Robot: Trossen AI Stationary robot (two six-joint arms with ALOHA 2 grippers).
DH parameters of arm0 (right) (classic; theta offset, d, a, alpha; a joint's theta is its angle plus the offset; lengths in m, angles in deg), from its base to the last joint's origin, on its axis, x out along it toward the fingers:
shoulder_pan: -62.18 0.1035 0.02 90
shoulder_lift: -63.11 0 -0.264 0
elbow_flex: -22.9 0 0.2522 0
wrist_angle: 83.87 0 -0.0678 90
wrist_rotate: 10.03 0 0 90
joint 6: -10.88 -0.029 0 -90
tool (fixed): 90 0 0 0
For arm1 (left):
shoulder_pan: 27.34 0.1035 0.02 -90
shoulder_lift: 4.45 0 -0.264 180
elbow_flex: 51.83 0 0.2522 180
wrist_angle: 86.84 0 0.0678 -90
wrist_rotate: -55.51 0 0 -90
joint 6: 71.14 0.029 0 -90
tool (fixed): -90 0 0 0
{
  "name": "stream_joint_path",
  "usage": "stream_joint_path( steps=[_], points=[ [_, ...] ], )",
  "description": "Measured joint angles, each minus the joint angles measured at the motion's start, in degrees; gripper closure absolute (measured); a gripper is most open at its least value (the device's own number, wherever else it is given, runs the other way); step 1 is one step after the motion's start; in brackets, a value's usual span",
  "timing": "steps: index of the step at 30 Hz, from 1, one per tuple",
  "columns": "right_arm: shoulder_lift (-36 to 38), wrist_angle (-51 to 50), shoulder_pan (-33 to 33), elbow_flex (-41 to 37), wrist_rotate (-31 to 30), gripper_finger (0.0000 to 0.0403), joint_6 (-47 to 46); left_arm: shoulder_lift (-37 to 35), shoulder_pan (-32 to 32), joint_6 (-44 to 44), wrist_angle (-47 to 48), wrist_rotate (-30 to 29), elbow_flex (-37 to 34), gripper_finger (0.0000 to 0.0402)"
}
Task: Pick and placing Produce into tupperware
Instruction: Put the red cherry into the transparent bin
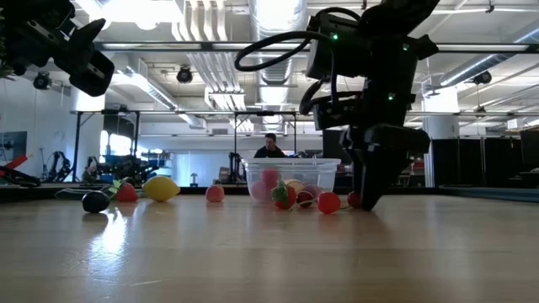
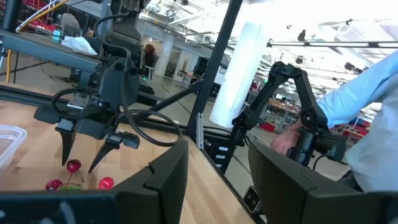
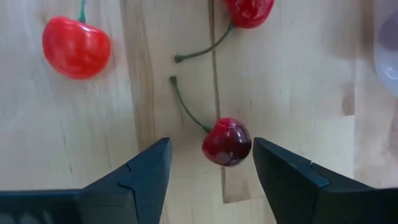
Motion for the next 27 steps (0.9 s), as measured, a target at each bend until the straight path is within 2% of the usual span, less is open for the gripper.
stream_joint_path(
  steps=[17,23,27],
  points=[
    [-0.1,0.6,-0.6,0.0,-0.5,0.0296,-0.8,0.0,0.0,0.0,0.0,0.0,0.0,0.0246],
    [1.9,-2.0,-0.6,1.1,-0.4,0.0319,-8.9,0.0,0.0,0.0,0.0,0.1,0.0,0.0246],
    [6.5,-2.3,-0.5,3.6,-0.7,0.0318,-12.4,0.0,0.0,0.0,0.0,0.1,0.0,0.0246]
  ],
)
